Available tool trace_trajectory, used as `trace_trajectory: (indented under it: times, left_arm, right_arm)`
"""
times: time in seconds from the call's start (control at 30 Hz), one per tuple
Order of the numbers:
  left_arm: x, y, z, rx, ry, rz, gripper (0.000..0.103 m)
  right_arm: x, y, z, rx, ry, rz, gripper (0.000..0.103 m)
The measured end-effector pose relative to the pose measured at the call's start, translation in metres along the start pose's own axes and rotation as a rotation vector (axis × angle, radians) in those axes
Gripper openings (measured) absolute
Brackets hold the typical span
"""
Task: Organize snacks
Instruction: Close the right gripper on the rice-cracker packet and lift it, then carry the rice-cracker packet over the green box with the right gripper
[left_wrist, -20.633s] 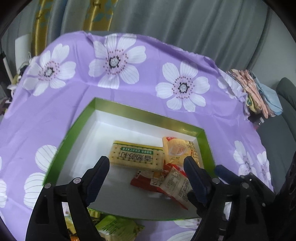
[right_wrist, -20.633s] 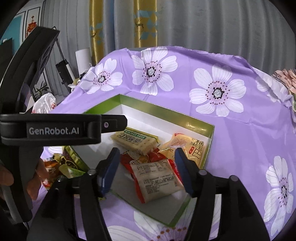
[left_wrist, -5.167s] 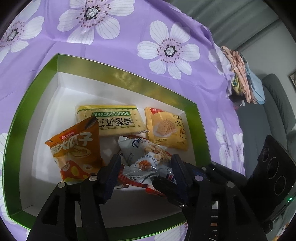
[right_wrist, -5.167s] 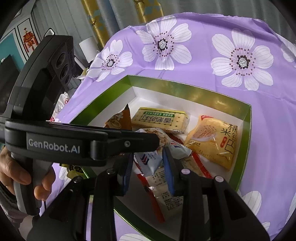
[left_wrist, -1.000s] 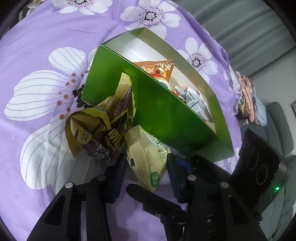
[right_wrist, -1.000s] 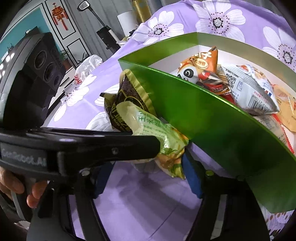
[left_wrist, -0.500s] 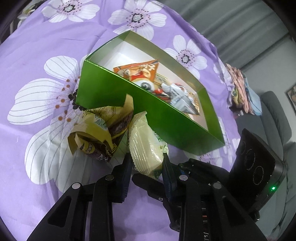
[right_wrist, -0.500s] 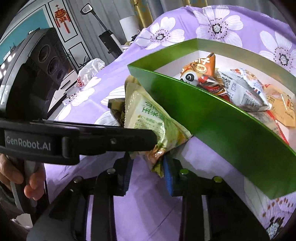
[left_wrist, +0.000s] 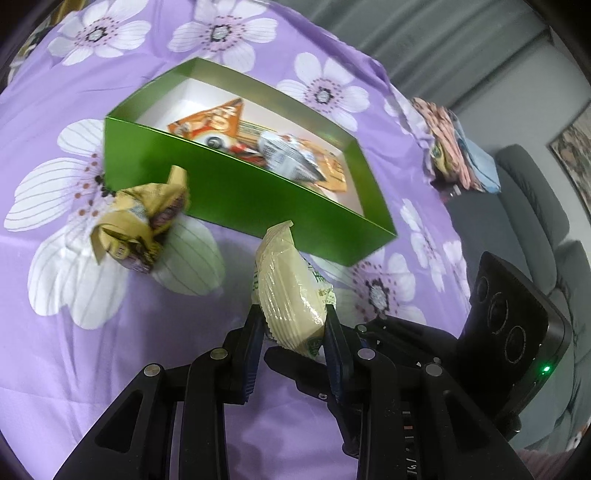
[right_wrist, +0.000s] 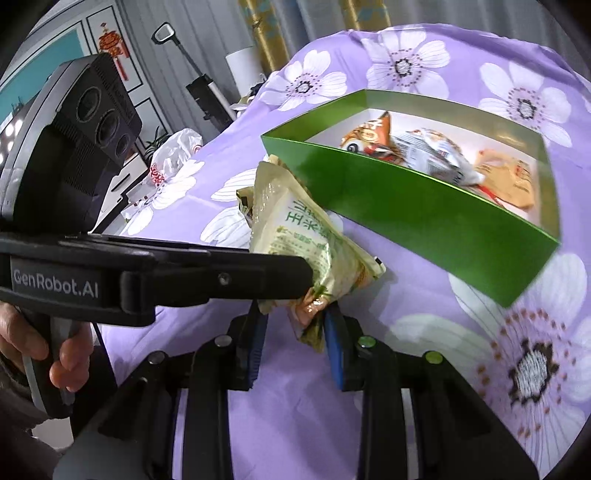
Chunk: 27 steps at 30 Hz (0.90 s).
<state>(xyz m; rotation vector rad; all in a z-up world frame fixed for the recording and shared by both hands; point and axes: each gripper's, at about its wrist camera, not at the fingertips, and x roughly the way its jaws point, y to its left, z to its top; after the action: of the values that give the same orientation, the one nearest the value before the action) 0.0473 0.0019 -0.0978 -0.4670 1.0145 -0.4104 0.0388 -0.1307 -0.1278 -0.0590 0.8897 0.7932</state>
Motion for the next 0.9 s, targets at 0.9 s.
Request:
trace_trajectory:
  times: [0.9]
  left_arm:
    - [-0.01, -0.037, 0.0, 0.093, -0.028, 0.026, 0.03]
  right_arm:
    - [-0.031, 0.001, -0.003, 0.001, -0.08, -0.021, 0.03]
